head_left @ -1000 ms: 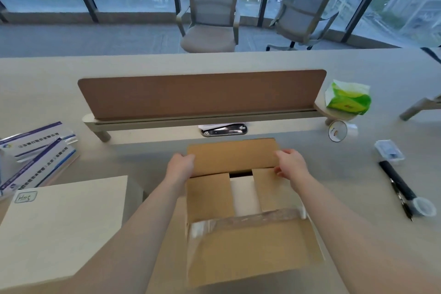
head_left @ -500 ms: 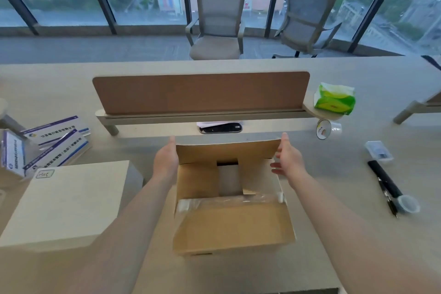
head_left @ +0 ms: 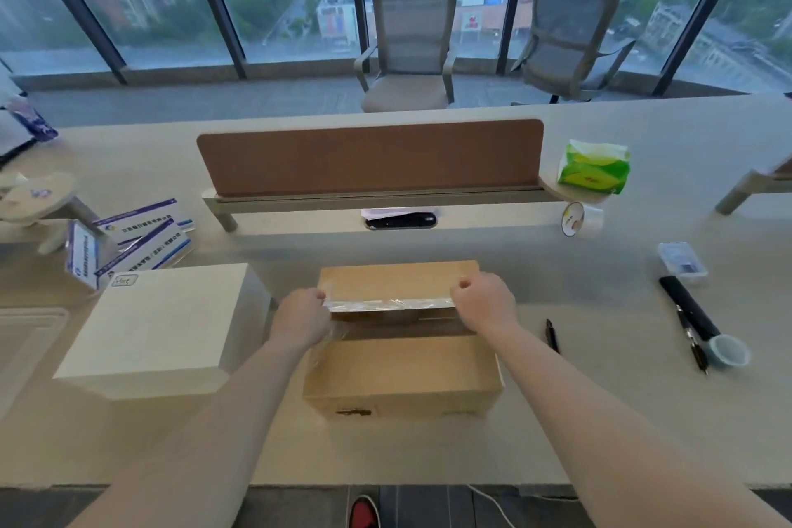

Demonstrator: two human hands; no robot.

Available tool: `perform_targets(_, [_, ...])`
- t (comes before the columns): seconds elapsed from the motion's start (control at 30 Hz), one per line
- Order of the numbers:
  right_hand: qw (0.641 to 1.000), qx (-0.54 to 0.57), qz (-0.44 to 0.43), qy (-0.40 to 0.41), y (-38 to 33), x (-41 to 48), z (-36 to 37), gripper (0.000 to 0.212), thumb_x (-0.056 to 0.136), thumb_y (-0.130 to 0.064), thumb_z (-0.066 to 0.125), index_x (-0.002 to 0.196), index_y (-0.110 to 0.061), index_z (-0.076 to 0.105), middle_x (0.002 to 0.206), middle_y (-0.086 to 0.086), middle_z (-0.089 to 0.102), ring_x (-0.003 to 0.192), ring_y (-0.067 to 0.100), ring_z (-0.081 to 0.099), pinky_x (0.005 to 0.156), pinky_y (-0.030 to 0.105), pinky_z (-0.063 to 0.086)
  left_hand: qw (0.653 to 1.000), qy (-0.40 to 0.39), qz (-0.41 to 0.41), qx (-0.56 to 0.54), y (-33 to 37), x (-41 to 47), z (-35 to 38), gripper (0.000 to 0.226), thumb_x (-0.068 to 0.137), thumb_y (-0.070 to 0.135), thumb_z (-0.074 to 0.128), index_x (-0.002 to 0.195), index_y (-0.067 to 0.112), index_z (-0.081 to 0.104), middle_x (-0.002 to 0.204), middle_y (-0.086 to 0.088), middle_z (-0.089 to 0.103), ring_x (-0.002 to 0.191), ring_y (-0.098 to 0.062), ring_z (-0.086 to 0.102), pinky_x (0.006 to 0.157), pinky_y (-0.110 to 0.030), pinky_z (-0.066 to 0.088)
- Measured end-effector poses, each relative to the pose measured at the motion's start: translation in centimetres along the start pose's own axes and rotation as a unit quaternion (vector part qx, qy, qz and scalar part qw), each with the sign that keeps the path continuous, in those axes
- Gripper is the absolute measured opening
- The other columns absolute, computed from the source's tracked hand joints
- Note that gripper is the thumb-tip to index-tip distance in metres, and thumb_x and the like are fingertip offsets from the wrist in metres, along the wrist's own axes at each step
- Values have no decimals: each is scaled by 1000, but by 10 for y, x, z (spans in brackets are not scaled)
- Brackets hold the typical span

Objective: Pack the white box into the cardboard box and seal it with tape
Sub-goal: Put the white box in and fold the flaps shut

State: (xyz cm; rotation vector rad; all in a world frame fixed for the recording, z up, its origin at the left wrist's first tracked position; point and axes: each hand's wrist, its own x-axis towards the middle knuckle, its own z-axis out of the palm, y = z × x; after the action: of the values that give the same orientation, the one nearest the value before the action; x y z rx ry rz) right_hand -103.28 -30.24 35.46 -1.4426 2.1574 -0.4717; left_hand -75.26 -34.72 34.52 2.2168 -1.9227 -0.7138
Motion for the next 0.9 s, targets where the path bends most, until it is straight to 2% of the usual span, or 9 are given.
perform_targets(0.03, [999, -46, -26, -3, -1, -1, 5, 31, 87, -26, 48, 60, -11, 53, 80, 7, 61, 85, 29, 57, 68, 33, 46, 1000, 8, 1, 27, 2, -2, 1, 32, 89, 15, 50, 114, 13, 69, 122, -12, 64, 112, -31, 58, 93, -36, 49])
perform_targets(0.1, [992, -110, -67, -4, -2, -1, 15, 26, 89, -26, 47, 71, -13, 62, 91, 4, 62, 98, 25, 54, 79, 33, 45, 998, 27, 1, 54, 8, -7, 3, 28, 87, 15, 51, 107, 10, 69, 119, -13, 61, 109, -32, 56, 91, -38, 50])
perform_targets(0.2, [983, -155, -89, -28, -7, 0, 32, 29, 91, -23, 45, 96, -13, 71, 105, 4, 62, 112, 25, 52, 95, 35, 41, 988, 76, 85, 104, 17, -4, 12, 33, 82, 9, 51, 112, 4, 63, 127, -17, 55, 125, -36, 44, 107, -41, 36])
perform_targets(0.33, [953, -288, -81, -47, -22, 0, 49, 39, 93, -17, 39, 122, -12, 65, 129, 11, 57, 128, 31, 43, 117, 46, 22, 981, 0, 146, 128, 33, 4, 32, 44, 92, 19, 46, 134, 7, 53, 153, -17, 36, 145, -31, 26, 118, -37, 21])
perform_targets(0.43, [955, -269, -122, -35, -31, 8, 62, 44, 93, -20, 39, 132, -9, 56, 142, 15, 48, 136, 34, 35, 119, 46, 18, 978, -14, 170, 121, 34, 11, 48, 46, 95, 24, 45, 137, 8, 47, 156, -15, 30, 147, -30, 21, 119, -37, 18])
perform_targets(0.53, [966, -201, -154, -51, -26, 14, 79, 48, 95, -30, 41, 140, -17, 46, 157, 9, 31, 145, 32, 24, 120, 48, 14, 977, -18, 177, 120, 28, 16, 62, 53, 99, 34, 40, 147, 14, 34, 162, -13, 18, 150, -29, 9, 122, -42, 10])
perform_targets(0.7, [971, -183, -148, -50, -10, 6, 99, 62, 98, -50, 31, 156, -30, 22, 167, 1, 6, 153, 26, -3, 121, 51, -8, 975, 4, 165, 152, 23, 18, 84, 62, 98, 42, 14, 155, 19, 17, 165, -11, 2, 151, -31, -4, 121, -52, 0])
perform_targets(0.8, [970, -187, -150, -36, -9, 7, 102, 65, 98, -53, 29, 157, -30, 17, 167, -1, 2, 153, 24, -9, 121, 50, -10, 975, 21, 161, 154, 23, 18, 89, 74, 89, 45, 1, 156, 20, 17, 165, -9, 3, 152, -30, -3, 121, -51, -3])
perform_targets(0.9, [970, -189, -153, -22, -8, 6, 104, 66, 97, -53, 30, 157, -30, 17, 167, -2, 2, 153, 23, -9, 121, 50, -9, 974, 48, 160, 153, 20, 20, 93, 71, 90, 44, 10, 154, 20, 26, 164, -10, 10, 152, -30, 4, 121, -50, -1])
